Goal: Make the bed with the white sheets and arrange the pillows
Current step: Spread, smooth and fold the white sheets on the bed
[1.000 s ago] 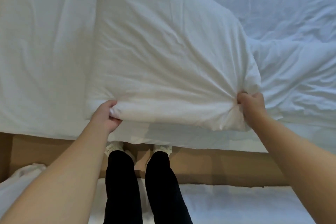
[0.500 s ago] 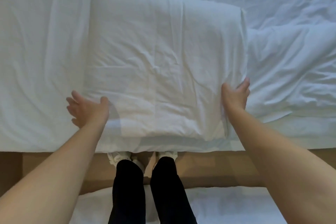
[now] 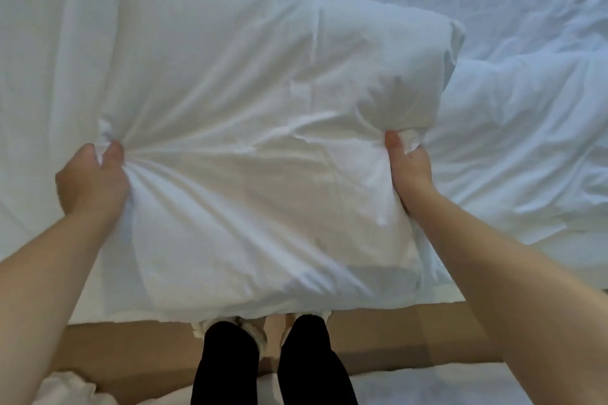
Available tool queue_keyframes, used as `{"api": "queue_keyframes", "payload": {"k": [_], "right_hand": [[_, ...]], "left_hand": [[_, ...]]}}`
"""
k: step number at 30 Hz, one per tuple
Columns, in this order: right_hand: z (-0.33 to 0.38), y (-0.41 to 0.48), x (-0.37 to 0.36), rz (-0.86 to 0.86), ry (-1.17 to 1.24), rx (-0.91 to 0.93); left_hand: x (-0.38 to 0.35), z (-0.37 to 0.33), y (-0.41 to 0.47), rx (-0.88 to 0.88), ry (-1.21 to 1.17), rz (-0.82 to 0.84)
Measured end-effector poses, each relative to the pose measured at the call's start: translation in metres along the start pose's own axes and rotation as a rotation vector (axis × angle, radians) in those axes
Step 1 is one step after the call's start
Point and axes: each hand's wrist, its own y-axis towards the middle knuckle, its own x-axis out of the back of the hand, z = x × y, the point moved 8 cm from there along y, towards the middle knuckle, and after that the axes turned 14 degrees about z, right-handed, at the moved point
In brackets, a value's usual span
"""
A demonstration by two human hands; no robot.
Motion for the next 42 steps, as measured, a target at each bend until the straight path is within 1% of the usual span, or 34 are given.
{"api": "queue_keyframes", "payload": {"k": [1, 3, 4, 5, 6, 7, 9, 10, 11, 13, 15, 16, 18, 21, 24, 26, 29, 33, 36, 42], "right_hand": [[0.0, -0.003, -0.001, -0.019, -0.044, -0.024], [-0.002, -0.006, 0.0, -0.105, -0.218, -0.159], [0.003, -0.008, 0.003, -0.183, -0.32, -0.218], [0.018, -0.011, 0.004, -0.267, -0.405, -0.219], [0.041, -0.014, 0.0, -0.332, -0.487, -0.13], [0.069, -0.015, -0.014, -0.359, -0.575, 0.03], [0.116, -0.008, -0.061, -0.324, -0.811, 0.377], [0.127, 0.0, -0.084, -0.271, -0.934, 0.468], [0.131, 0.008, -0.099, -0.211, -1.049, 0.486], [0.108, 0.038, -0.106, -0.156, -1.197, 0.411], [0.083, 0.067, -0.099, -0.157, -1.244, 0.336], [0.071, 0.07, -0.092, -0.126, -1.25, 0.287], [0.058, 0.055, -0.08, -0.075, -1.239, 0.207], [0.037, 0.005, -0.066, 0.013, -1.235, 0.124], [0.03, -0.062, -0.05, 0.102, -1.294, 0.146], [0.033, -0.108, -0.041, 0.142, -1.334, 0.205], [0.042, -0.163, -0.028, 0.139, -1.332, 0.313], [0.044, -0.203, -0.005, 0.104, -1.286, 0.304], [0.034, -0.212, 0.012, 0.139, -1.285, 0.313], [0.018, -0.206, 0.06, 0.293, -1.358, 0.4]], "left_hand": [[0.005, 0.01, 0.001, 0.049, 0.015, 0.022], [-0.001, 0.018, 0.003, 0.123, 0.06, 0.114], [-0.006, 0.009, 0.002, 0.109, 0.066, 0.153], [-0.009, -0.01, 0.001, 0.032, 0.081, 0.163], [-0.012, -0.037, -0.004, -0.109, 0.13, 0.144], [-0.017, -0.069, -0.008, -0.283, 0.203, 0.113], [-0.04, -0.125, -0.013, -0.581, 0.352, 0.062], [-0.052, -0.145, -0.011, -0.67, 0.42, 0.042], [-0.062, -0.16, -0.009, -0.71, 0.498, 0.037], [-0.085, -0.155, 0.015, -0.635, 0.611, 0.036], [-0.099, -0.132, 0.037, -0.526, 0.691, 0.048], [-0.103, -0.118, 0.034, -0.5, 0.731, 0.079], [-0.1, -0.096, 0.014, -0.482, 0.767, 0.143], [-0.082, -0.062, -0.034, -0.427, 0.802, 0.238], [-0.057, -0.059, -0.102, -0.487, 0.906, 0.282], [-0.036, -0.064, -0.147, -0.555, 0.922, 0.283], [-0.011, -0.073, -0.199, -0.657, 0.898, 0.237], [-0.004, -0.091, -0.249, -0.707, 0.857, 0.23], [-0.013, -0.105, -0.28, -0.68, 0.851, 0.233], [-0.049, -0.127, -0.339, -0.506, 0.824, 0.23]]}}
